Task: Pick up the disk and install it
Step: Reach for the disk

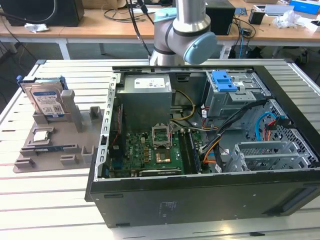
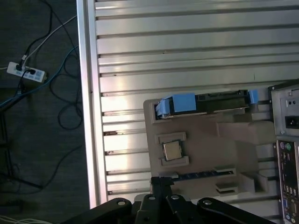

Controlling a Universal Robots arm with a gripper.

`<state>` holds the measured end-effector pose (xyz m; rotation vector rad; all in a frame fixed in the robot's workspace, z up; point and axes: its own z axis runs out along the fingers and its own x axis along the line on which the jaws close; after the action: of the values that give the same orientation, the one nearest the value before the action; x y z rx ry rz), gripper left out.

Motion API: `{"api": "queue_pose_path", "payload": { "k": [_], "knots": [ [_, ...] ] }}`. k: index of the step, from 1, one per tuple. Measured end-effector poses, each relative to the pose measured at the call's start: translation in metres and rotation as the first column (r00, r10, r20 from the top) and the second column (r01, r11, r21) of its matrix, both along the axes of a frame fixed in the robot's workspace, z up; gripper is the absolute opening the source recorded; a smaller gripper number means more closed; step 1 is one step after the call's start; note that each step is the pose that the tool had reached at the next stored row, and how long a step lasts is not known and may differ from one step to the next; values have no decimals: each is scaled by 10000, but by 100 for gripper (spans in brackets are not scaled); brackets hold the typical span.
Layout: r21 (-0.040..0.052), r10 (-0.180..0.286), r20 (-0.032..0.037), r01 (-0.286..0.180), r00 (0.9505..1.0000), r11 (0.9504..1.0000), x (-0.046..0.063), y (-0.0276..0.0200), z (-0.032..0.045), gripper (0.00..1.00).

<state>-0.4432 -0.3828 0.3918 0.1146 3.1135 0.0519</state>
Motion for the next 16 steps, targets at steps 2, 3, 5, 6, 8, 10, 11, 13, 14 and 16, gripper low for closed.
{"api": "queue_pose_path", "payload": {
  "k": [2, 3, 5, 6, 8, 10, 11, 13, 14, 16],
  "knots": [
    [-52, 2, -2, -2, 10000, 10000, 29, 54, -4, 11],
    [-79, 3, 0, -3, 10000, 10000, 45, 86, -7, 11],
    [-128, 3, -2, -3, 10000, 9999, 70, 139, -11, 11],
    [-182, 4, -1, -4, 10000, 9998, 101, 196, -17, 11],
    [-238, 6, -1, -6, 10000, 9997, 137, 250, -21, 11],
    [-283, 7, -2, -7, 10000, 9996, 171, 293, -24, 11],
    [-298, 7, -3, -7, 10000, 9996, 178, 301, -24, 11],
    [-300, 8, -2, -8, 10000, 9995, 181, 303, -24, 11],
    [-301, 9, -2, -9, 10000, 9995, 181, 303, -24, 11],
    [-301, 7, -2, -7, 10000, 9995, 182, 304, -24, 11]
  ]
}}
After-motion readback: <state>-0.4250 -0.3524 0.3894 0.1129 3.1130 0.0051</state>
